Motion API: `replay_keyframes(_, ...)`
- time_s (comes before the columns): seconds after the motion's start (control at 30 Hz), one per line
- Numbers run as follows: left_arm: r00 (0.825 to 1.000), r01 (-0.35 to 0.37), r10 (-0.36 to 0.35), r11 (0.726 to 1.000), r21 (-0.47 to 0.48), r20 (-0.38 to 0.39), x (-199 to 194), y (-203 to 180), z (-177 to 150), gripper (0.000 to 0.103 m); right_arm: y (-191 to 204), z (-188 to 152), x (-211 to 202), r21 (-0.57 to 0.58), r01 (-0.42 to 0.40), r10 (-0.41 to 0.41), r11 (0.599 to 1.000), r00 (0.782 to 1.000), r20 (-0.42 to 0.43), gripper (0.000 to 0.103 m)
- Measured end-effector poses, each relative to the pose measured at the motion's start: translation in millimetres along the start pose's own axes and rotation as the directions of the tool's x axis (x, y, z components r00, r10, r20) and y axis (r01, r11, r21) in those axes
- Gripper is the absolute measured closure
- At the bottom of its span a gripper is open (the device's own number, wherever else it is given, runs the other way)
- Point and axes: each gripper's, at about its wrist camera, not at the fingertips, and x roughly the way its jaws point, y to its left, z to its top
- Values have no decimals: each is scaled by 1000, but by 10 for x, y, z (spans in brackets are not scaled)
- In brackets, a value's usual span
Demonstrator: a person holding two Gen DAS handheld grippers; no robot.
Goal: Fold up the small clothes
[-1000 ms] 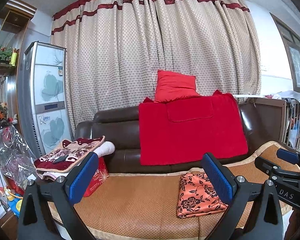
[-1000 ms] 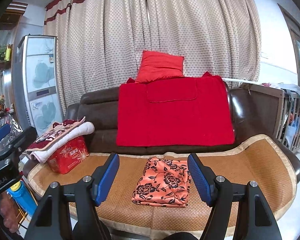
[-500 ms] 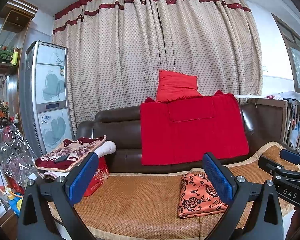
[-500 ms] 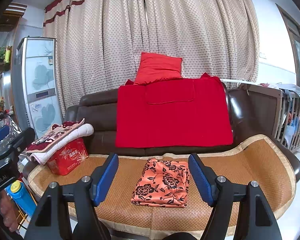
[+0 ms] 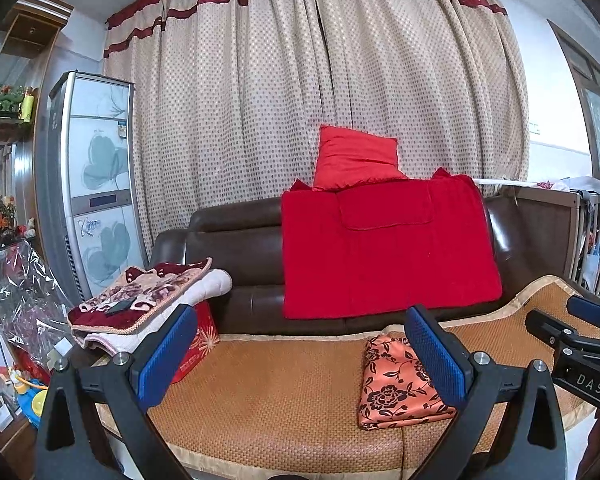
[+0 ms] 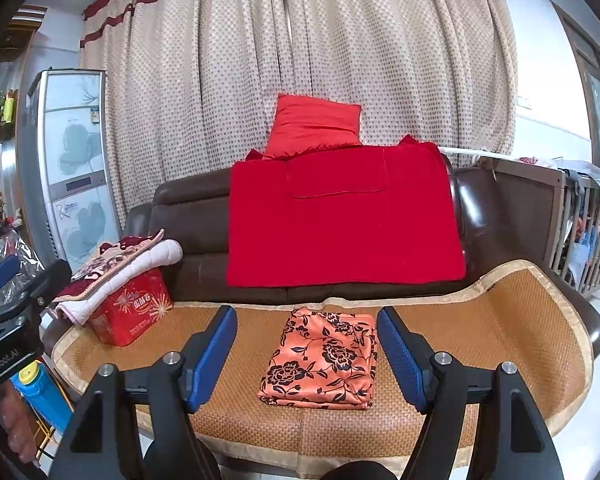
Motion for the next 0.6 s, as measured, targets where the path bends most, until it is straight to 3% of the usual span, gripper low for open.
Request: replay_keyframes(0.6,1000,-4,3,1000,-5,-16,100,48,-31,0,64,10,88,-16,4,-4,1000,1000,-8,27)
